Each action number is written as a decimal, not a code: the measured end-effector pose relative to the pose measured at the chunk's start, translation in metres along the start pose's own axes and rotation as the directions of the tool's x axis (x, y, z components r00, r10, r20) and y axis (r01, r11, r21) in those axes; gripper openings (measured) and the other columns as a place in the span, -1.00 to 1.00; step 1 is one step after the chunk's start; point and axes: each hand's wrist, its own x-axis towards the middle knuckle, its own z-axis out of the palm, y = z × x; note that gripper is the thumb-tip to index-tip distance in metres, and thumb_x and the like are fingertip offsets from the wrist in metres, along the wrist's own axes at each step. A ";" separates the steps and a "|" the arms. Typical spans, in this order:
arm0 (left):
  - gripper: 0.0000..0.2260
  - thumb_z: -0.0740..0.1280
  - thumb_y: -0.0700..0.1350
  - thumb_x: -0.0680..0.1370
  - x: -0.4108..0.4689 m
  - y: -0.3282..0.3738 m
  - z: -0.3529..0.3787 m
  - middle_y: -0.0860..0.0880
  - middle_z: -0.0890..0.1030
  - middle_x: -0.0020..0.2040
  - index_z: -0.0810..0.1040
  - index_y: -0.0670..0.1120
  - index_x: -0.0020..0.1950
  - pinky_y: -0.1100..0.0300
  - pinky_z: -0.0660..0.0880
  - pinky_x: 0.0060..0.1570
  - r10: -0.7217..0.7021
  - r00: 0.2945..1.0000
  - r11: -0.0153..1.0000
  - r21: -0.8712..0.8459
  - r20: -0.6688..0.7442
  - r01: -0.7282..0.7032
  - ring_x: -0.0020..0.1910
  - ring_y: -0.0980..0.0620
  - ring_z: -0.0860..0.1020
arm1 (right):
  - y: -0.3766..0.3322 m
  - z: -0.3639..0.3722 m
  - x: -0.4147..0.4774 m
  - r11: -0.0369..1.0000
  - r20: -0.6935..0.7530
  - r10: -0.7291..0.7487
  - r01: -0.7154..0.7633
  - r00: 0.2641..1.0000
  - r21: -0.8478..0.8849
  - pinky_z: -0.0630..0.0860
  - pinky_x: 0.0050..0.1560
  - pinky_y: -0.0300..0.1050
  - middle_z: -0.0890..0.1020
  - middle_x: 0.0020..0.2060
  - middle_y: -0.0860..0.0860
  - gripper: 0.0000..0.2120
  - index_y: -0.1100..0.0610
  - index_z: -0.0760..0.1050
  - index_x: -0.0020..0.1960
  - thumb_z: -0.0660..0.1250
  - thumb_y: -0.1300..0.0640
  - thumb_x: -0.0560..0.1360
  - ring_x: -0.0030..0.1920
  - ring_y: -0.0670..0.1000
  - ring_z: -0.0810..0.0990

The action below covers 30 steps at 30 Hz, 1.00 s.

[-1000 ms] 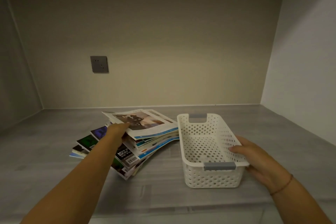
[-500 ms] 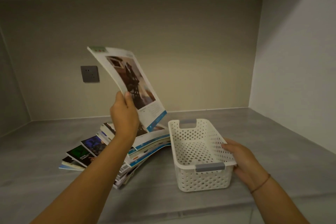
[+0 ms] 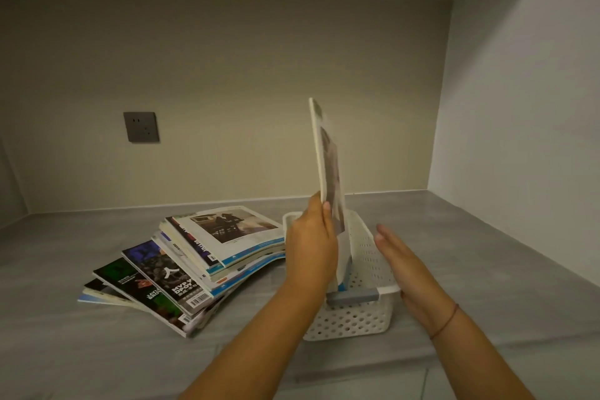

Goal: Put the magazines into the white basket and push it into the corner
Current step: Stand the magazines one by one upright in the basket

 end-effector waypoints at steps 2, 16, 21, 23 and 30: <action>-0.71 0.07 -0.04 0.67 0.001 0.001 -0.001 -0.07 0.66 -0.12 0.47 -0.05 0.29 0.19 0.50 -0.23 0.084 0.995 0.996 -0.024 0.047 -0.083 -0.21 0.00 0.60 | -0.007 0.002 0.000 0.989 0.064 -0.097 0.104 0.993 -0.102 0.21 0.28 -0.21 0.27 0.27 -0.27 -0.38 -0.14 0.07 0.46 0.11 -0.26 0.46 0.31 -0.20 0.24; -0.48 -0.05 0.37 0.52 0.007 -0.011 -0.003 0.13 0.21 0.53 0.22 0.29 0.46 0.02 0.20 0.42 0.005 0.603 0.816 -0.351 0.798 0.459 0.50 0.08 0.17 | -0.012 0.002 0.015 0.962 0.229 -0.239 0.262 0.944 -0.077 0.51 0.01 -0.37 0.41 0.23 -0.29 -0.42 -0.31 0.20 0.26 0.37 -0.24 0.31 0.20 -0.27 0.44; -0.39 0.00 0.33 0.55 0.029 -0.011 0.019 -0.04 0.16 0.55 0.15 0.08 0.53 -0.28 0.12 0.43 -0.170 0.431 0.625 -0.242 0.886 0.742 0.54 -0.09 0.10 | -0.004 0.007 0.016 0.968 0.151 -0.153 0.178 0.977 -0.175 0.43 -0.17 -0.55 0.43 0.03 -0.32 -0.70 -0.21 0.20 0.24 0.14 -0.01 0.55 -0.02 -0.33 0.46; -0.42 0.01 0.32 0.55 0.036 -0.005 0.026 -0.05 0.26 0.51 0.25 0.06 0.49 -0.26 0.16 0.42 -0.152 0.431 0.594 -0.266 0.890 0.759 0.49 -0.07 0.21 | -0.003 0.006 0.017 0.958 0.131 -0.158 0.185 0.979 -0.220 0.40 0.07 -0.40 0.43 0.14 -0.23 -0.60 -0.14 0.15 0.38 0.12 0.00 0.56 0.13 -0.19 0.44; -0.42 0.03 0.31 0.55 0.029 -0.012 0.044 -0.09 0.36 0.45 0.28 0.01 0.47 -0.10 0.29 0.41 -0.180 0.398 0.571 -0.234 0.899 0.787 0.40 -0.07 0.35 | 0.004 -0.002 0.012 0.967 0.050 -0.075 0.085 0.996 -0.242 0.49 -0.35 -0.42 0.46 0.16 0.08 -0.41 0.11 0.19 0.42 0.28 0.35 0.45 -0.01 0.02 0.49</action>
